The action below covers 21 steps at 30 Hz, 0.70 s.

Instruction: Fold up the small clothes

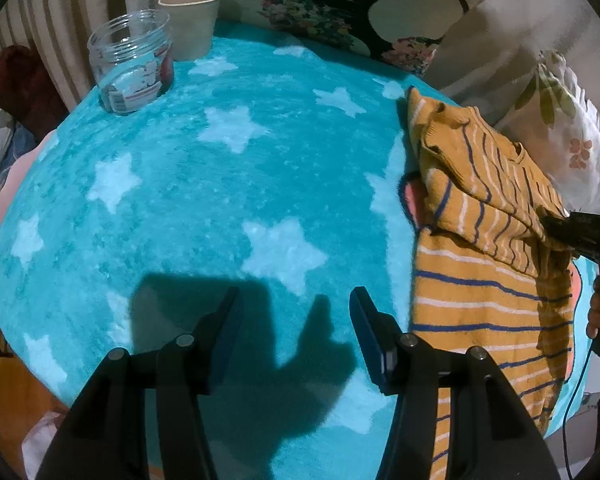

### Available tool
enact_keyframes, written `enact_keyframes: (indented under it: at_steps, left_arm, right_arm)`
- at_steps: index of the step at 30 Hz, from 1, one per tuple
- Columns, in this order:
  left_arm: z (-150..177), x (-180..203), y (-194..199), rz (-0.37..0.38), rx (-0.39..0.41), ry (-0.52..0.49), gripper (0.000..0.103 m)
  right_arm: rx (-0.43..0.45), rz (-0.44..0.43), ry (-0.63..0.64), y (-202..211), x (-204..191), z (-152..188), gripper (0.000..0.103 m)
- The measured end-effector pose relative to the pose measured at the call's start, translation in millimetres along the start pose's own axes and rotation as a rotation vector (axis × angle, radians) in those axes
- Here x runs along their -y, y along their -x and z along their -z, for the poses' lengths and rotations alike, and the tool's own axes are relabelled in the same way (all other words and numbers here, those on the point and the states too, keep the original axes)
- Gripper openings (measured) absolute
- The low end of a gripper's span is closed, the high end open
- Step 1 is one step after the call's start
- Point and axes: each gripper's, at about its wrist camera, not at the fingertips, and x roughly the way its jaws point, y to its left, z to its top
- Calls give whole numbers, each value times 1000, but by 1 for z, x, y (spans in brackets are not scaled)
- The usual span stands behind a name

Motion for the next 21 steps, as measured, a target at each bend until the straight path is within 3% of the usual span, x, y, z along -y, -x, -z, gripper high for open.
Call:
enact_keyframes:
  at_steps: [3,6,8,11,18,21]
  left_arm:
    - [8,9,5,-16,8,3,54]
    - [18,17,7,-25,3,24,54]
    - [28,22,6,-15,-14,52,54]
    - [45,30,4,-17,-32,79,54]
    - [95,47,-3,-32,-77,130,54]
    - [113,54,0,-39,-52,133,61]
  right_arm:
    - [19,-49,-41,10,21,0,17]
    - [48,-95,-40,28,38,6,33]
    - [62,-122,-15,40,51,13,36]
    - [63,-117,30,54,65,30,50]
    - [-13,-188,90,73,125,100,52]
    - [-82,-234,90,74,152,133,54]
